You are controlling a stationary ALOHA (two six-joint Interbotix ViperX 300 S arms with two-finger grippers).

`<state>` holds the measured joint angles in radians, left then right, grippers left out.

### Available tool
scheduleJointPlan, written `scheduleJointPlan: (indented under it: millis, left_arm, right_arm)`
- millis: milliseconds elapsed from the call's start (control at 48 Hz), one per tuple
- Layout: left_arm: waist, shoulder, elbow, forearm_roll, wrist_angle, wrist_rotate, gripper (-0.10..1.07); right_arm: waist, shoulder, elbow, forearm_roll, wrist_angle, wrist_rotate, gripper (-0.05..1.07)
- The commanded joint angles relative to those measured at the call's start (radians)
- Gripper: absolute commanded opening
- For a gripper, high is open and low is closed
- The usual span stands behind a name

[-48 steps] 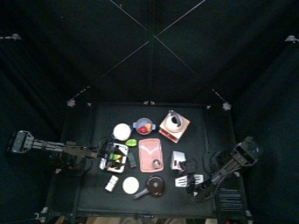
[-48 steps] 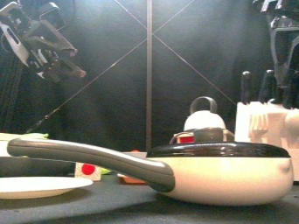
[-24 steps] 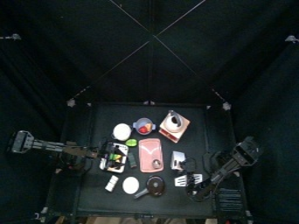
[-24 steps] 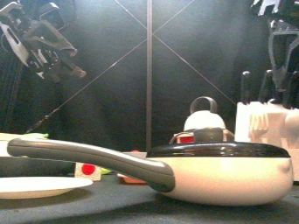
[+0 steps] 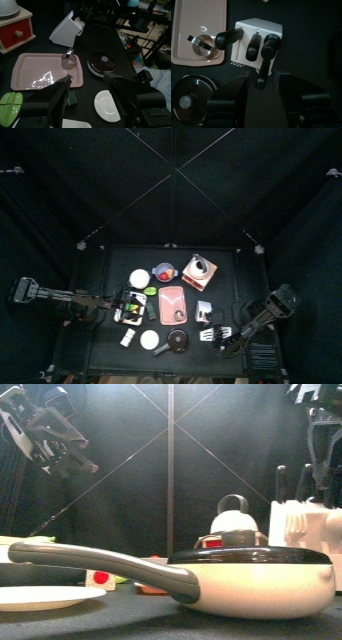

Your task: Grab pairing knife

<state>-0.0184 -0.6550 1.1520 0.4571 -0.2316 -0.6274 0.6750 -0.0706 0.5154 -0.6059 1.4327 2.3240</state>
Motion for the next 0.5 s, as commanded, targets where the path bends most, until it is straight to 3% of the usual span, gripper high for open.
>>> scheduleJointPlan:
  millis: [0,83,354,479]
  left_arm:
    - [-0.002,-0.003,-0.011,-0.002,-0.009,0.002,0.91]
    - [-0.002,-0.003,-0.011,0.0,-0.009,0.002,0.91]
    - [-0.002,-0.002,-0.009,0.0,-0.009,0.002,0.91]
    - [-0.002,-0.002,-0.009,0.0,-0.009,0.002,0.91]
  right_arm:
    - [-0.005,-0.015,-0.008,-0.002,0.003,0.003,0.78]
    - [-0.006,-0.014,-0.008,-0.005,0.003,0.003,0.76]
    - [-0.008,-0.015,-0.003,-0.009,0.003,0.003,0.51]
    - [-0.014,-0.015,0.0,-0.011,0.003,0.003,0.47]
